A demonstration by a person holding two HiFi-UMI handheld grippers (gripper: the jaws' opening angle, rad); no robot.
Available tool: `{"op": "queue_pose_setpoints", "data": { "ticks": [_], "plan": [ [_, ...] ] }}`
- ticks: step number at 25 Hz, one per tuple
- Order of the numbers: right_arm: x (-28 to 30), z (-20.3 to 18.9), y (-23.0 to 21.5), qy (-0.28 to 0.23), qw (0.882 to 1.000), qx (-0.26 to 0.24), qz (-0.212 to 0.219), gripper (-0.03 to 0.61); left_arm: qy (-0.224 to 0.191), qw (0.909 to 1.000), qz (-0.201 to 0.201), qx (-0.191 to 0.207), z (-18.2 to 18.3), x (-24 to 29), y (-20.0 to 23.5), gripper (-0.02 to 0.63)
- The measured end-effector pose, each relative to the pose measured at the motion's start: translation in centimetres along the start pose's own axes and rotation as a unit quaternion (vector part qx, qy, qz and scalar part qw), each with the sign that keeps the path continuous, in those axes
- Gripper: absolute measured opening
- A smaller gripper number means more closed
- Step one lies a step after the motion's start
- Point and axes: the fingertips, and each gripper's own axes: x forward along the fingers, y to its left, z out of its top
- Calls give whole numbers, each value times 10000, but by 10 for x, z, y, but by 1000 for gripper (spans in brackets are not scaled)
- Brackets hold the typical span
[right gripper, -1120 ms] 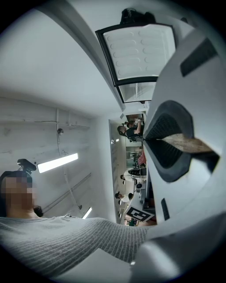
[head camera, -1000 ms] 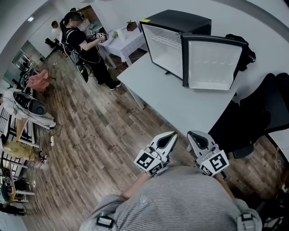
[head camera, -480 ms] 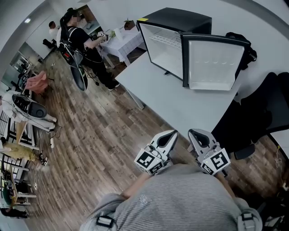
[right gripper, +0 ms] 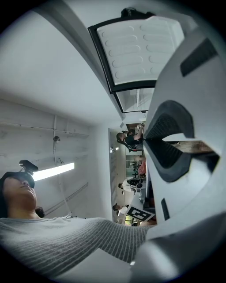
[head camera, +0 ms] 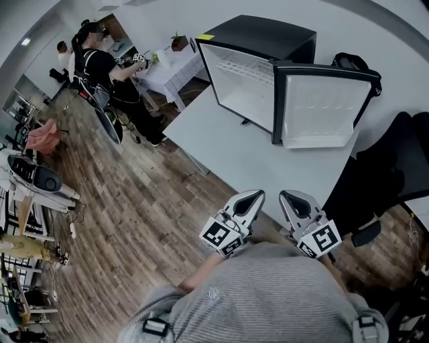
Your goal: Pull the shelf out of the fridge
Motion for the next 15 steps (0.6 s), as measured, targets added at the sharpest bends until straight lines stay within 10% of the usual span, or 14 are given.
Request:
{"op": "queue_pose_setpoints", "data": {
  "ticks": [15],
  "plan": [
    [146,4,-54,3,9979,-30,-650,14,115,9980,-577,-230,40,47,154,11]
  ]
}}
